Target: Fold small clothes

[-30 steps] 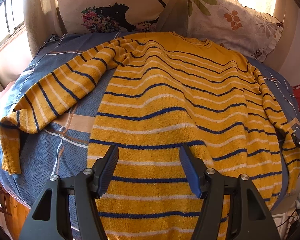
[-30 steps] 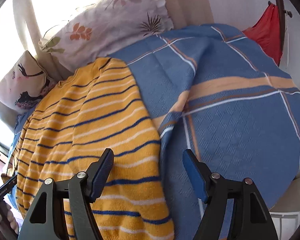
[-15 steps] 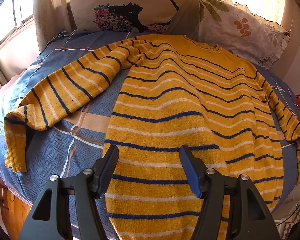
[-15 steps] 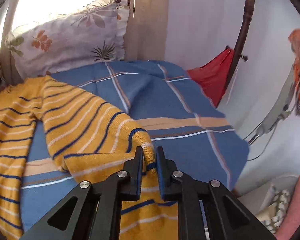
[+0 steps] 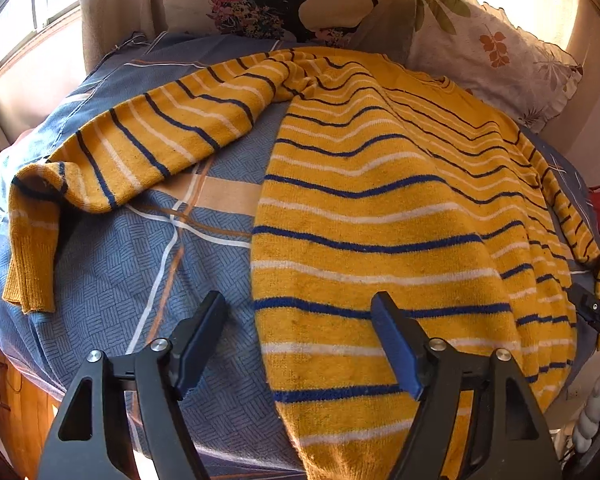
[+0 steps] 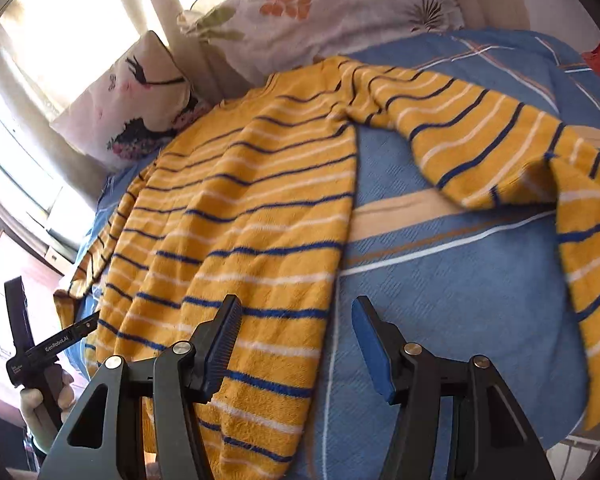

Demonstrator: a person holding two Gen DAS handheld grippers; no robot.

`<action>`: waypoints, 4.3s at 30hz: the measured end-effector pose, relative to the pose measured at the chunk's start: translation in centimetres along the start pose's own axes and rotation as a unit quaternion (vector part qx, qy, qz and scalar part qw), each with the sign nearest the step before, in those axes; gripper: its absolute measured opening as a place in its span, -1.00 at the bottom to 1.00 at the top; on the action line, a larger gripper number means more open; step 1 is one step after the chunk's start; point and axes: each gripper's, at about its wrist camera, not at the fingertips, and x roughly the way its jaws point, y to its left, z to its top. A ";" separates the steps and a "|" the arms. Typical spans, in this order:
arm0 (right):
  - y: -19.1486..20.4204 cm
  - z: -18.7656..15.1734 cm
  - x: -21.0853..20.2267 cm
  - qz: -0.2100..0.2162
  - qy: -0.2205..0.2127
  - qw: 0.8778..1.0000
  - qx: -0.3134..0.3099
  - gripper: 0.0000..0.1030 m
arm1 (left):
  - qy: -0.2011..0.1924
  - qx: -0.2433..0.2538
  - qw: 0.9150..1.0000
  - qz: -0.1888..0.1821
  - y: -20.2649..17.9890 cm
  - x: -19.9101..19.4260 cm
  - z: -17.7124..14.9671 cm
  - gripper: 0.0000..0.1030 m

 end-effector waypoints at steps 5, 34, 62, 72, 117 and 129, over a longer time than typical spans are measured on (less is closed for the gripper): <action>2.2 -1.8 -0.4 0.019 0.022 0.999 -0.038 -0.62 | -0.010 0.005 1.000 -0.004 -0.1 -1.9 -0.7 -0.83; -13.4 -5.2 -14.7 -0.201 -0.191 0.953 0.119 0.65 | -0.096 0.028 0.992 -0.073 -3.6 -6.1 1.6 0.07; -11.2 10.0 -15.7 -0.116 -0.202 0.969 0.076 -0.81 | -0.077 -0.039 0.994 -0.074 1.0 -3.0 4.1 0.07; 8.5 15.5 2.8 0.093 -0.080 0.991 -0.051 -0.81 | -0.080 -0.097 0.990 -0.069 6.9 -3.0 3.3 0.08; -5.7 10.8 4.8 0.023 -0.034 0.998 0.050 0.32 | -0.005 -0.048 0.997 -0.064 1.3 5.3 18.0 0.29; -5.2 3.3 4.7 0.116 -0.028 0.989 0.089 0.33 | -0.002 -0.083 0.993 -0.089 3.2 -1.1 5.8 0.29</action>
